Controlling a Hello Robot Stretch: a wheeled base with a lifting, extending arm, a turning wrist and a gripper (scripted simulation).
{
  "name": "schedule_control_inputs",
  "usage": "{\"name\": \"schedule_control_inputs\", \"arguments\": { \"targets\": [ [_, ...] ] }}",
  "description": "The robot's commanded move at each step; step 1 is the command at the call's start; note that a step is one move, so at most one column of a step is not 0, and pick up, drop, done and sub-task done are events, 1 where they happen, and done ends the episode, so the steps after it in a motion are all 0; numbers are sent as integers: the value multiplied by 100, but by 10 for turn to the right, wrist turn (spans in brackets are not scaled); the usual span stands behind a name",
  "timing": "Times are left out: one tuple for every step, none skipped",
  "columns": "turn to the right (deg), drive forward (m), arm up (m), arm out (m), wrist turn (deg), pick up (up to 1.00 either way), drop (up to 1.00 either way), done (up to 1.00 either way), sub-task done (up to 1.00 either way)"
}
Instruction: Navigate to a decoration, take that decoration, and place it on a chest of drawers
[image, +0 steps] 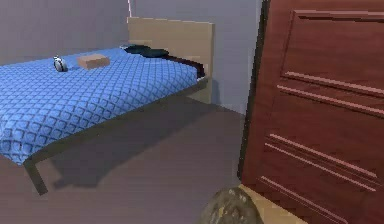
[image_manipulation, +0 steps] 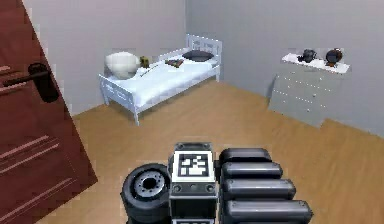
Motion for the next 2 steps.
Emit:
{"name": "schedule_control_inputs", "arguments": {
  "targets": [
    [0, 10, 0, 0, 0, 0, 0, 0, 0],
    [-450, 0, 0, 0, 0, 0, 0, 0, 0]
  ]
}}
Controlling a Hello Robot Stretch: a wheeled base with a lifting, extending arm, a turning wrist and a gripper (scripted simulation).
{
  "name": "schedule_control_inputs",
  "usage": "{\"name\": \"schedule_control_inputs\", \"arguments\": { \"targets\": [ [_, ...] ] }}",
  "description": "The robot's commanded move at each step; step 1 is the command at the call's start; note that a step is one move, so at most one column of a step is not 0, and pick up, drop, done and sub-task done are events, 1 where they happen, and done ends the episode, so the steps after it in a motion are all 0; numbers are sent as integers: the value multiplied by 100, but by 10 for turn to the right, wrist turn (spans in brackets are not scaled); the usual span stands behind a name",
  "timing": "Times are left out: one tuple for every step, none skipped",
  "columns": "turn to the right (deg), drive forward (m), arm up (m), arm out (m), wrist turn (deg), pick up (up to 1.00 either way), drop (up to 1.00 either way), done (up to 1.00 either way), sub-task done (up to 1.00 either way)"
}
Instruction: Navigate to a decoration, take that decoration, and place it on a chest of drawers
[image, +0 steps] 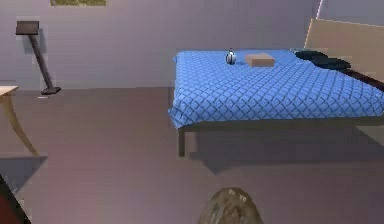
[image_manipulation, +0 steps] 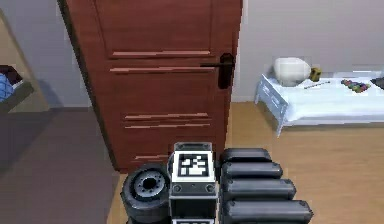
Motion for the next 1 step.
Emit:
{"name": "schedule_control_inputs", "arguments": {
  "targets": [
    [-120, 0, 0, 0, 0, 0, 0, 0, 0]
  ]
}}
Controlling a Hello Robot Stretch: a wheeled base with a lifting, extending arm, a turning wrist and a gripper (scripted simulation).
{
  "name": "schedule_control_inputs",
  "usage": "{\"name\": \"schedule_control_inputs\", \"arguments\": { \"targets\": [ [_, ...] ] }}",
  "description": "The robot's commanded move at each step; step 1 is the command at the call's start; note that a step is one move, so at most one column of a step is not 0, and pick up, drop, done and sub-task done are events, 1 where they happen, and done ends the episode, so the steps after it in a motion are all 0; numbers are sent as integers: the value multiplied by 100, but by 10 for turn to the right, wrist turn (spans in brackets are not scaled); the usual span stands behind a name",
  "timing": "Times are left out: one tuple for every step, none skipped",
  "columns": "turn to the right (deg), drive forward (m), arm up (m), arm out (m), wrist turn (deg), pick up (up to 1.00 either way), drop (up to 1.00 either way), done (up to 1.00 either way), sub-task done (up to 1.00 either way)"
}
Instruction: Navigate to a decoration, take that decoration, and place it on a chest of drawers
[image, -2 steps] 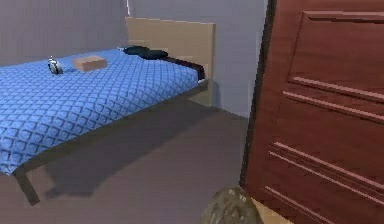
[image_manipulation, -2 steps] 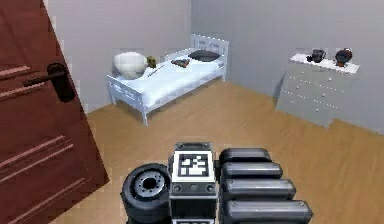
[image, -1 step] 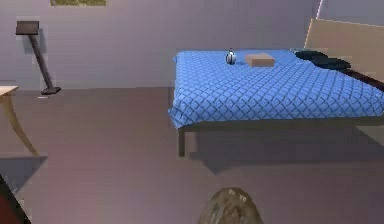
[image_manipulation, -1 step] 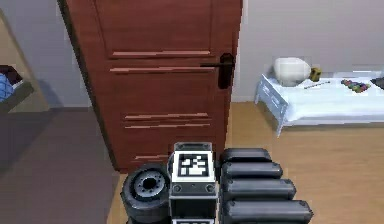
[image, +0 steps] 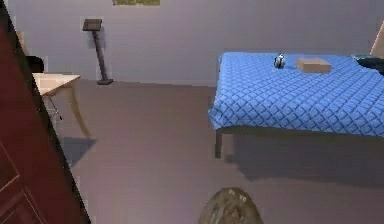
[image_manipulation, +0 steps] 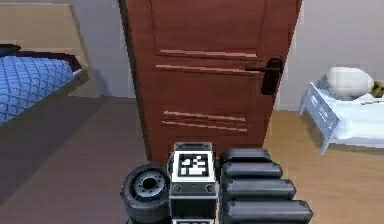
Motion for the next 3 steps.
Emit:
{"name": "schedule_control_inputs", "arguments": {
  "targets": [
    [0, 80, 0, 0, 0, 0, 0, 0, 0],
    [-300, 0, 0, 0, 0, 0, 0, 0, 0],
    [0, 100, 0, 0, 0, 0, 0, 0, 0]
  ]
}}
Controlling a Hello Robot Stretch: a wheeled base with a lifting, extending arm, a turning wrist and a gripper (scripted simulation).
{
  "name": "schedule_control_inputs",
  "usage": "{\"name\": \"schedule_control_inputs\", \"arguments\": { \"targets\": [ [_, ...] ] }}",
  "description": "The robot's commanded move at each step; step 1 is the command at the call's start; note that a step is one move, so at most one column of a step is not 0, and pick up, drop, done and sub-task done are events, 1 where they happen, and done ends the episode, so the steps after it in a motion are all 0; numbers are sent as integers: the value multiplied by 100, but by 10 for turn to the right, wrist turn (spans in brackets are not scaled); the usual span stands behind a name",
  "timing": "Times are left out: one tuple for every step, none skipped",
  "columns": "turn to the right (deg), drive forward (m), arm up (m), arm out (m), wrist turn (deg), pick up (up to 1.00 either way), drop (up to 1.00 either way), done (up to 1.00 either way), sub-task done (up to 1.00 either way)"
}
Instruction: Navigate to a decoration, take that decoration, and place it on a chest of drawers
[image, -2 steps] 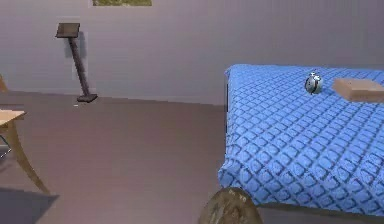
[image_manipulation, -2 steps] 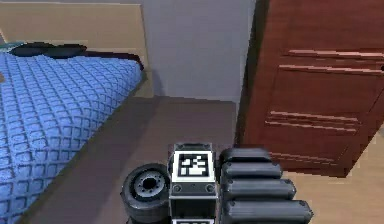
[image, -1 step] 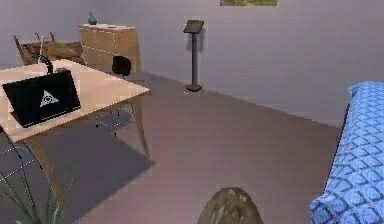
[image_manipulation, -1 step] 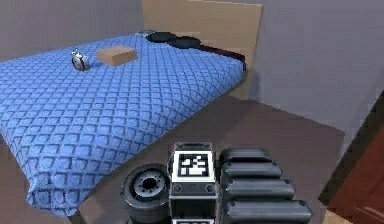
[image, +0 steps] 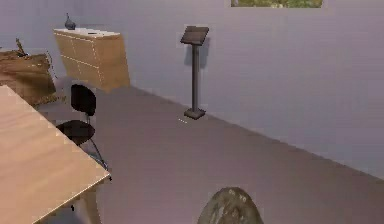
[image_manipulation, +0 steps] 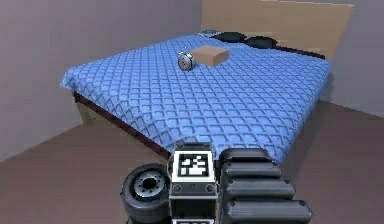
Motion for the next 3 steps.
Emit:
{"name": "schedule_control_inputs", "arguments": {
  "targets": [
    [-30, 0, 0, 0, 0, 0, 0, 0, 0],
    [0, 60, 0, 0, 0, 0, 0, 0, 0],
    [120, 0, 0, 0, 0, 0, 0, 0, 0]
  ]
}}
